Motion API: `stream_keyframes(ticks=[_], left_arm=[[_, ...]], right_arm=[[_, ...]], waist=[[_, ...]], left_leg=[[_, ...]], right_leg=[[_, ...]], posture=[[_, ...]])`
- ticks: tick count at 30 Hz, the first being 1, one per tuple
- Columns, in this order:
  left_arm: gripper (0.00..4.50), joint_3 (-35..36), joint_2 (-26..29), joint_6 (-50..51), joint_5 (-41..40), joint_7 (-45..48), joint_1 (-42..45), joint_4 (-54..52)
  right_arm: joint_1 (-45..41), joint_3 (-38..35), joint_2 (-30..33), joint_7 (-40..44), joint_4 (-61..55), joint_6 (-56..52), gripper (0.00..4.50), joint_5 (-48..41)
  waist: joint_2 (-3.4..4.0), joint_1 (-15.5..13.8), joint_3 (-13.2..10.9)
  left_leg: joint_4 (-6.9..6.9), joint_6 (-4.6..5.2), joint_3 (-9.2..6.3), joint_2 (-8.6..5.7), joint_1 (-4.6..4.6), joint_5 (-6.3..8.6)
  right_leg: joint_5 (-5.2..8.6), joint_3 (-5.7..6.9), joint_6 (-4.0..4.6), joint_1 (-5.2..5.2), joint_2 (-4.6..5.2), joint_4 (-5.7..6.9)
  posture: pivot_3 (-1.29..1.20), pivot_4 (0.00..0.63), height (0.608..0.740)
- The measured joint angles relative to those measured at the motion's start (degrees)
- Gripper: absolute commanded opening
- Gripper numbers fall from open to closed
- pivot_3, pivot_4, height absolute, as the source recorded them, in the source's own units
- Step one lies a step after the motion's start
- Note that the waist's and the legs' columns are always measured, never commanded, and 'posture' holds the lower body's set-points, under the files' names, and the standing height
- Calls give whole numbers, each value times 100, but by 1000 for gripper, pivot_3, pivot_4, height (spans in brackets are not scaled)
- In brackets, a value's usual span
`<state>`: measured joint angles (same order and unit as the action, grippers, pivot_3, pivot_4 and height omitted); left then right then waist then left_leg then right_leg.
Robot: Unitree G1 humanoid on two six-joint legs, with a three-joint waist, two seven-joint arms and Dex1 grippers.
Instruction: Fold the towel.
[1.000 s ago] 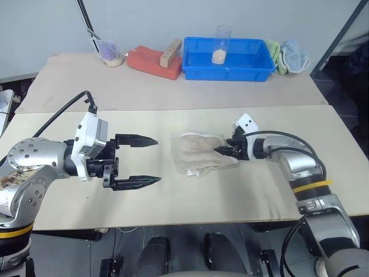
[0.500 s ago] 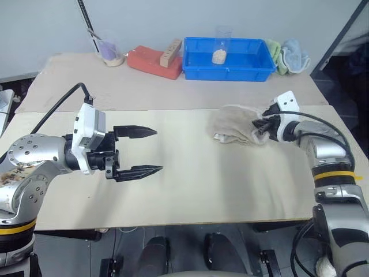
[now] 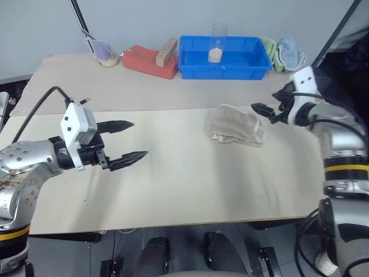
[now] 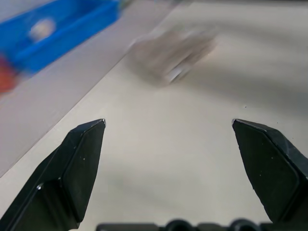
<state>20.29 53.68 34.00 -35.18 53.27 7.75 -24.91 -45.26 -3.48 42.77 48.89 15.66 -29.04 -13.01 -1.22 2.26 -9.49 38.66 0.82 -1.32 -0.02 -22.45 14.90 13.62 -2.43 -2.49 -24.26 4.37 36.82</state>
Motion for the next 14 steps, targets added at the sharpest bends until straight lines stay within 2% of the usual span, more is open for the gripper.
stream_keyframes(ticks=[2, 7, 10, 14], left_arm=[[4500, 268, 117, -11, 310, -136, -498, -71], [4500, 923, 236, -4, 539, 78, -1542, -158], [4500, 1362, 220, -1, 433, 204, -1729, -153], [4500, 1492, 220, -2, 388, 258, -1807, -152]], right_arm=[[476, 60, 441, 746, -622, 161, 4162, -169], [1412, 107, 1113, 1911, -1290, 521, 4162, -392], [1586, 24, 1370, 2196, -1363, 569, 4162, -435], [1714, -6, 1425, 2332, -1386, 674, 4162, -478]], waist=[[0, -25, 0], [1, -51, -1], [1, -76, -1], [1, -118, -1]], left_leg=[[-2, 1, 0, 4, 4, 1], [2, 1, 8, 10, 7, 1], [4, 0, 9, 13, 15, 1], [4, 0, 12, 11, 12, 1]], right_leg=[[0, 1, 0, 7, 3, -6], [0, -4, 0, 8, 8, -5], [1, -3, 1, 11, 5, -3], [1, -4, 2, 8, 4, -3]], posture=[[0, 150, 740], [0, 150, 740], [0, 150, 740], [0, 150, 740]])
